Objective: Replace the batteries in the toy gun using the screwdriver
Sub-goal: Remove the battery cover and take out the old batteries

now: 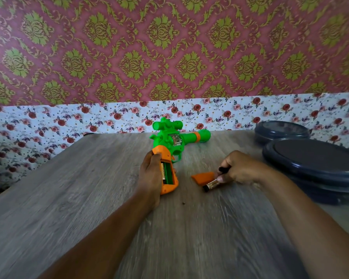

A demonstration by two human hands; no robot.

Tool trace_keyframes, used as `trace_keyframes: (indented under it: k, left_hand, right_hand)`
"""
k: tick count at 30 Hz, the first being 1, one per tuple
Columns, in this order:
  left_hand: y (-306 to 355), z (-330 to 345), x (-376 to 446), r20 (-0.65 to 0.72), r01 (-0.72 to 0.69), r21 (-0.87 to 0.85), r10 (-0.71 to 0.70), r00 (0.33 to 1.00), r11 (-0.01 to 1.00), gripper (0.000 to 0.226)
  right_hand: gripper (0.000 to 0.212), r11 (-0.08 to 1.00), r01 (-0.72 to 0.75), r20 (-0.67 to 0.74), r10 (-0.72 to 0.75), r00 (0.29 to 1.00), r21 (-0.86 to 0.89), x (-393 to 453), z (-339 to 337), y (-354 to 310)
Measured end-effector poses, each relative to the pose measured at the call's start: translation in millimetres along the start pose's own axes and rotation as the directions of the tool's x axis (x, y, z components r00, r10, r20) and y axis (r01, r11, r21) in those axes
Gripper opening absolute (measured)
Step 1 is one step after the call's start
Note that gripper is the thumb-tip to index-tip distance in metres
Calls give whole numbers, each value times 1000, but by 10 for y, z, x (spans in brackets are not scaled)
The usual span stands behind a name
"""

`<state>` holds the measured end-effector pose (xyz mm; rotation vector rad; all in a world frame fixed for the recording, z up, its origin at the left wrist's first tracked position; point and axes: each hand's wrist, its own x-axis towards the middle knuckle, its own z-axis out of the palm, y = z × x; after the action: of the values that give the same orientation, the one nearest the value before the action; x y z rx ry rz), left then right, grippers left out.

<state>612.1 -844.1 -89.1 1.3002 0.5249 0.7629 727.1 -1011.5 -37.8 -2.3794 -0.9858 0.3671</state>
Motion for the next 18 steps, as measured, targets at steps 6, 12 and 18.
trace_keyframes:
  k: [6,12,18]
  left_hand:
    - [-16,-10,-8,-5,12,-6,-12,1000,1000,30]
    - [-25,-19,2,-2,0,-8,0,1000,1000,31]
    - [-32,-6,22,0,-5,24,5,1000,1000,30]
  right_hand:
    - [18,994,-30,-28,27,999,-105,6,44,18]
    - [30,947,20,-173,-80,982,-321,-23,87,-73]
    - [44,948,275,-479,-319,818,-163,-66,202,-411]
